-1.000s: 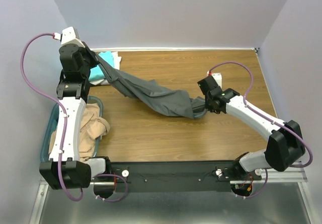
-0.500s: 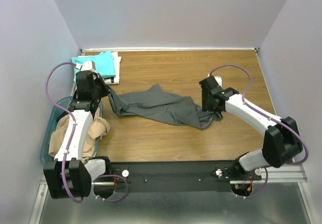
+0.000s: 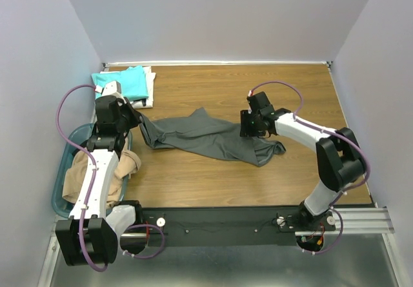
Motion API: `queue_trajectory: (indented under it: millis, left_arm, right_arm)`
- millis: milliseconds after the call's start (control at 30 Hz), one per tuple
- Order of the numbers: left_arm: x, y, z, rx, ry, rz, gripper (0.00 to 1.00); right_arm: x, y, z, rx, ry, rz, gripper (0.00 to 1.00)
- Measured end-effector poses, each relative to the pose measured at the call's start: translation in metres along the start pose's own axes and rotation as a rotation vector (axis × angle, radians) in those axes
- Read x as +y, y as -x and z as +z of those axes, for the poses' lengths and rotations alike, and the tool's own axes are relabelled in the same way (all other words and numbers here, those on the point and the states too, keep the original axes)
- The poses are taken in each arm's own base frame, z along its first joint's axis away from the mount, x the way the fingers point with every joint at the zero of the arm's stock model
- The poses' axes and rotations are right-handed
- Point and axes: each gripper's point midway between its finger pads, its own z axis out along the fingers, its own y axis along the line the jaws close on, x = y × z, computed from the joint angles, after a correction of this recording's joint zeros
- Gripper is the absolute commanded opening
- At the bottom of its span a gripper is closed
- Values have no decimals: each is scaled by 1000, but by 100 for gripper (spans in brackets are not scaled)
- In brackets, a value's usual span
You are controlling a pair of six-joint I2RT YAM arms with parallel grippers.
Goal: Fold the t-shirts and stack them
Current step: Flatten the tshirt out
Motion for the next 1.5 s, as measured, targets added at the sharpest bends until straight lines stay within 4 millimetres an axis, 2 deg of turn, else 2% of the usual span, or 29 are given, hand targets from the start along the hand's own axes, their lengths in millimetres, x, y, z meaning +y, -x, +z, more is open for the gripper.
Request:
queue_trajectory:
  millis: [100,200,500,767,1000,1100,1200,1400,1500]
  left_arm:
    - [0,0,0,1,1,0,0]
    - [0,0,-1,0,0,0,0]
    - [-1,2,-2,-7,-2,1,0]
    - [1,-1,2,8,4,1,0]
    - [2,-4,5,19,8,0,0]
    - [2,-4,5,20,9,0,0]
    - [3,-5,6,23,11,0,0]
    - [4,-6,8,31,14,2,0]
    - [4,-4,9,29,17,6,0]
  right_arm:
    - [2,2,18,20,17,-10,54]
    - [3,9,26,12,21,-16,54]
    - [-2,14,29,-3,16,-30,54]
    - [-9,6,37,22,2,-37,53]
    - [-12,0,45,41,-5,-39,40]
    - [-12,0,45,40,-5,-39,30]
    - [-11,1,44,37,-4,-35,13]
    - [-10,12,31,-1,4,-23,3]
    - [-11,20,16,-28,3,-15,0]
